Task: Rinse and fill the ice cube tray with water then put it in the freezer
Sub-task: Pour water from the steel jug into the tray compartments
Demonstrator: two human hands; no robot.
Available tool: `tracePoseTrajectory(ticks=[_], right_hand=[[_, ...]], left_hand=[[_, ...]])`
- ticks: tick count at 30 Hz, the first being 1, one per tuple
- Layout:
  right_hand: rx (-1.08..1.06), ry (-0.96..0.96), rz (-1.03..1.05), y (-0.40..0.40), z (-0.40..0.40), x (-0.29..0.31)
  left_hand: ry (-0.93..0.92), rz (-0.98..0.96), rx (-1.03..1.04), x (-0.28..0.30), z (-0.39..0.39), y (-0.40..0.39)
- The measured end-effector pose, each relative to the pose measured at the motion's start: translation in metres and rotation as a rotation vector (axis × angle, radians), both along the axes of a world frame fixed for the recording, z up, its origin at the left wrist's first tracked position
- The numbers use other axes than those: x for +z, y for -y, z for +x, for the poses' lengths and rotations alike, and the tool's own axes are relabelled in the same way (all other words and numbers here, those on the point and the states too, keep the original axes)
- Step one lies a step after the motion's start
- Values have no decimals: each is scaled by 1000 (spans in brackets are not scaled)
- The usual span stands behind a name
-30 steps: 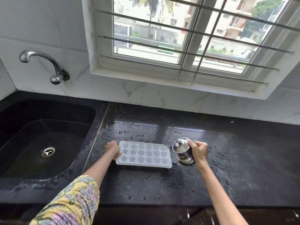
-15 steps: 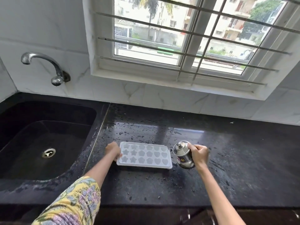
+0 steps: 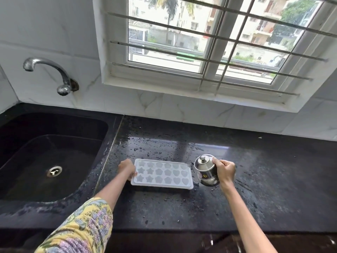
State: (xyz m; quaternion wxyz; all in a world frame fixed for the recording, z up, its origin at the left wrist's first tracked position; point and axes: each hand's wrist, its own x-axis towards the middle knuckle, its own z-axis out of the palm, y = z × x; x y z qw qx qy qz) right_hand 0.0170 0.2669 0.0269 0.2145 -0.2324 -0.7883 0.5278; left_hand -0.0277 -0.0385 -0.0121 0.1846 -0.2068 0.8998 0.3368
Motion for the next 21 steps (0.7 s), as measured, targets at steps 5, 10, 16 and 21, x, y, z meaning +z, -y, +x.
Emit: tracePoseTrajectory(ticks=[5, 10, 16, 21], right_hand=[[44, -68, -106, 7, -4, 16], [80, -53, -120, 18, -8, 20], [94, 24, -18, 25, -6, -1], [107, 54, 73, 30, 0, -5]], left_hand=[[-16, 53, 82, -6, -5, -1], [-18, -23, 6, -5, -3, 0], [-16, -93, -55, -4, 0, 1], [-19, -99, -53, -6, -2, 2]])
